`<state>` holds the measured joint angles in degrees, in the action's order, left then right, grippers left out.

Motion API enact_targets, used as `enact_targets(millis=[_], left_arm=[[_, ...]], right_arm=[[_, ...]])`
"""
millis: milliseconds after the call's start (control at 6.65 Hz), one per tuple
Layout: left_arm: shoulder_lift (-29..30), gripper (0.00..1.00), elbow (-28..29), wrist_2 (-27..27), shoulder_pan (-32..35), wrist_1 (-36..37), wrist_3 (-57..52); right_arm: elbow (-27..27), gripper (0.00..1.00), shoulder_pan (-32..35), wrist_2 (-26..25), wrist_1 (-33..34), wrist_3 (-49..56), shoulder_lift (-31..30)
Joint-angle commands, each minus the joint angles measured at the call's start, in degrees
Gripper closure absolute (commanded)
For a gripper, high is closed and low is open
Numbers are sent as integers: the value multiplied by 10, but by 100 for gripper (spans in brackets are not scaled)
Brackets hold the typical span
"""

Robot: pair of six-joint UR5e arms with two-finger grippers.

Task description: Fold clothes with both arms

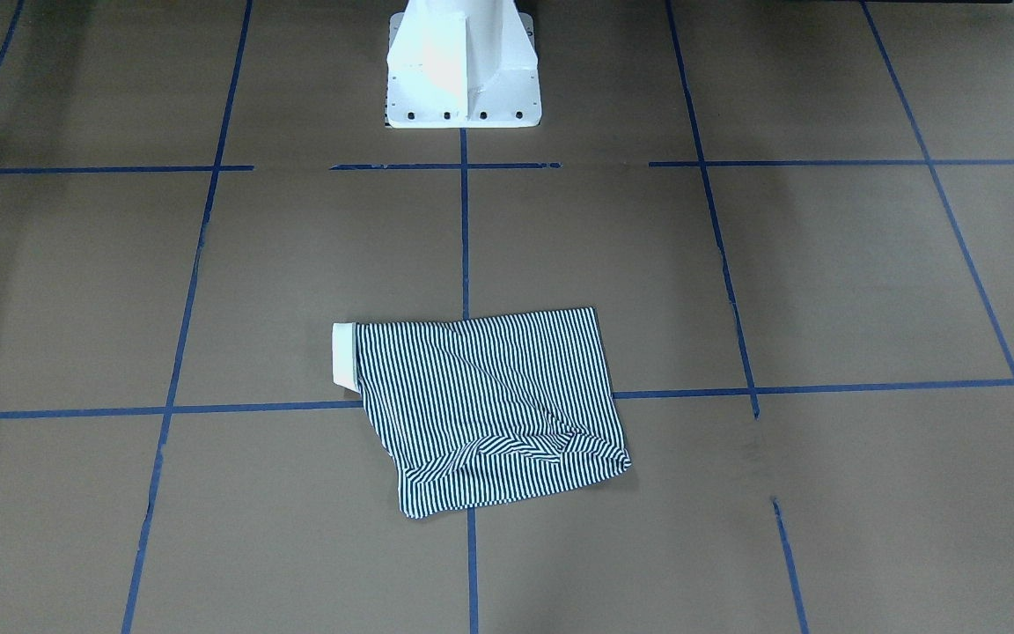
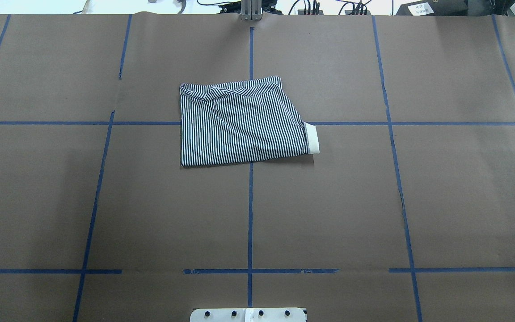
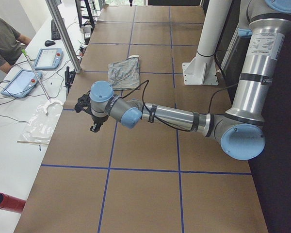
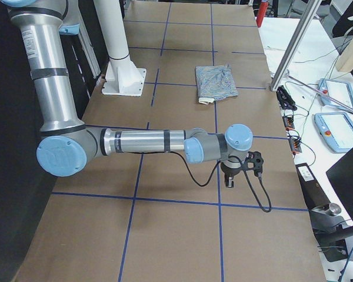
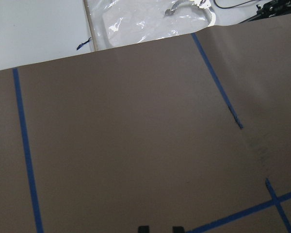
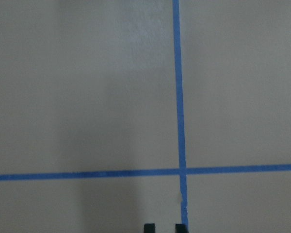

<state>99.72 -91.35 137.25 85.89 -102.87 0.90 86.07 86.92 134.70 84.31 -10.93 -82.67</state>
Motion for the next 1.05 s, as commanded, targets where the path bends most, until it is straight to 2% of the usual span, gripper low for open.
enact_targets(millis=[0, 150, 301, 451, 601, 751, 902], left_arm=[[-10, 0, -26, -40, 16, 225, -88], [-75, 0, -43, -39, 15, 203, -88], [-86, 0, -40, -50, 15, 157, -85], [-86, 0, -38, -42, 15, 153, -83], [-82, 0, -31, -40, 14, 147, -66], [-81, 0, -29, -37, 14, 132, -57], [-81, 0, -9, -9, 12, 101, -55]], right_arm=[[35, 0, 1, -22, 37, 74, -43], [34, 0, -16, -44, 38, 74, -37], [31, 0, -23, -49, 38, 75, -36], [32, 0, -35, -36, 56, 75, -34], [35, 0, -46, -7, 106, 81, -15], [34, 0, -46, -5, 119, 107, -8], [37, 0, -40, 8, 114, 112, -12]])
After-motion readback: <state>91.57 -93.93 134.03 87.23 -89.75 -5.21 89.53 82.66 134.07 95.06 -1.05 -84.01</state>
